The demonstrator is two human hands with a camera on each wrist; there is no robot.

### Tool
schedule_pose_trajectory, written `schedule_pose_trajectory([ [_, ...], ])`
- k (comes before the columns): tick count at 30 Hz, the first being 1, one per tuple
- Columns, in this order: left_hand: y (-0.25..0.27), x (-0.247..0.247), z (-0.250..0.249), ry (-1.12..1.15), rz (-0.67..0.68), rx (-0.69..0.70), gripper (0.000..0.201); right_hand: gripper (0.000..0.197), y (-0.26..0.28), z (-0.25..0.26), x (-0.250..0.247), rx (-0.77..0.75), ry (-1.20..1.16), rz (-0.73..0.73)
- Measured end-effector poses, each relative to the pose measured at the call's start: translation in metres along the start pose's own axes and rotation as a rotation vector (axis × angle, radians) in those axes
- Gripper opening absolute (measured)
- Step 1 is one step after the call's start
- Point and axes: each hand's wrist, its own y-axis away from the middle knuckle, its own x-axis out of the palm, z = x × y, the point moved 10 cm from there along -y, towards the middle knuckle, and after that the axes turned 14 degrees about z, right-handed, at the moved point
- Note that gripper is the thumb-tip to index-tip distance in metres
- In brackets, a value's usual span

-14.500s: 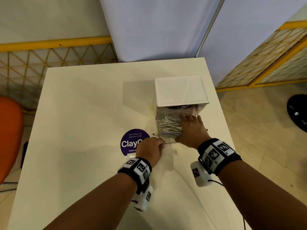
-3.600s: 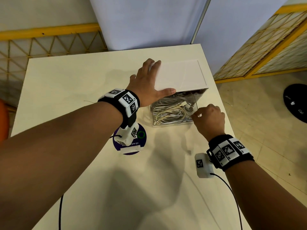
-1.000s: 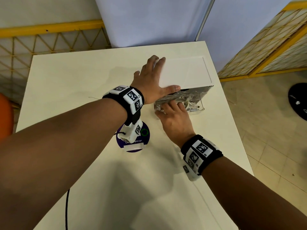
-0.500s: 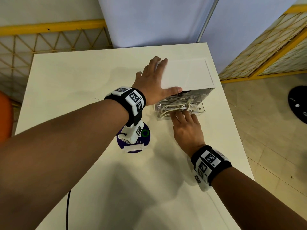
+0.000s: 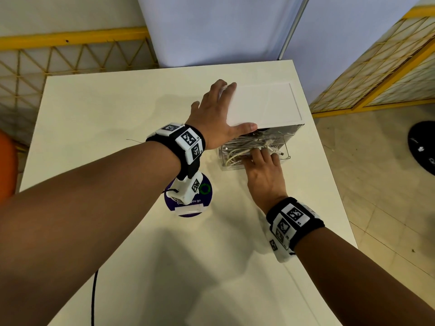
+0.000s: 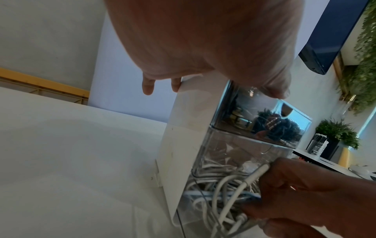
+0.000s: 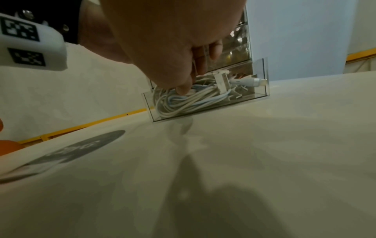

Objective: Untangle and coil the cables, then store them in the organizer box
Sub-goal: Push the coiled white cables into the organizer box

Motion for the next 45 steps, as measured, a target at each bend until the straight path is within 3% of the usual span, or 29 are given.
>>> schedule_pose_trajectory([
  [3,0.000,0.001,0.002,0.002,0.006,-0.006,0.120,0.047,-0.001,-0.001,0.001,-0.018,-0.103,-0.037],
  [7,0.000,0.001,0.002,0.002,0.009,-0.010,0.120,0.017,0.004,-0.016,-0.008,0.035,-0.261,-0.178],
  [10,0.000,0.001,0.001,0.004,0.003,-0.001,0.119,0.031,0.007,-0.023,-0.006,0.043,-0.386,-0.221],
  [14,0.000,0.001,0.002,0.002,-0.004,-0.004,0.118,0.045,0.015,-0.019,-0.015,0.025,-0.324,-0.309],
  [18,-0.001,0.002,0.002,-0.005,-0.004,-0.005,0.118,0.032,0.031,0.002,-0.038,-0.066,-0.108,-0.463],
  [26,0.000,0.001,0.000,0.000,-0.010,0.002,0.118,0.022,0.017,0.005,-0.029,-0.147,-0.062,-0.385],
  [31,0.000,0.000,0.001,-0.001,-0.009,0.003,0.119,0.022,0.005,-0.007,-0.019,-0.042,-0.044,-0.289],
  [35,0.000,0.000,0.000,0.003,-0.007,-0.002,0.120,0.005,0.006,-0.003,-0.032,-0.068,-0.024,-0.351],
  [39,0.001,0.000,0.000,0.007,-0.013,0.002,0.118,0.009,0.012,0.008,-0.046,-0.142,-0.033,-0.447],
  [41,0.001,0.000,0.000,0.005,-0.016,0.002,0.117,0.023,0.016,0.017,-0.047,-0.201,-0.002,-0.473],
  [43,0.001,0.000,0.000,0.003,-0.013,0.002,0.117,0.038,0.019,0.027,-0.042,-0.271,0.047,-0.456],
  [45,0.001,0.000,0.000,0.005,-0.011,0.001,0.118,0.036,0.021,0.032,-0.032,-0.308,0.070,-0.420],
])
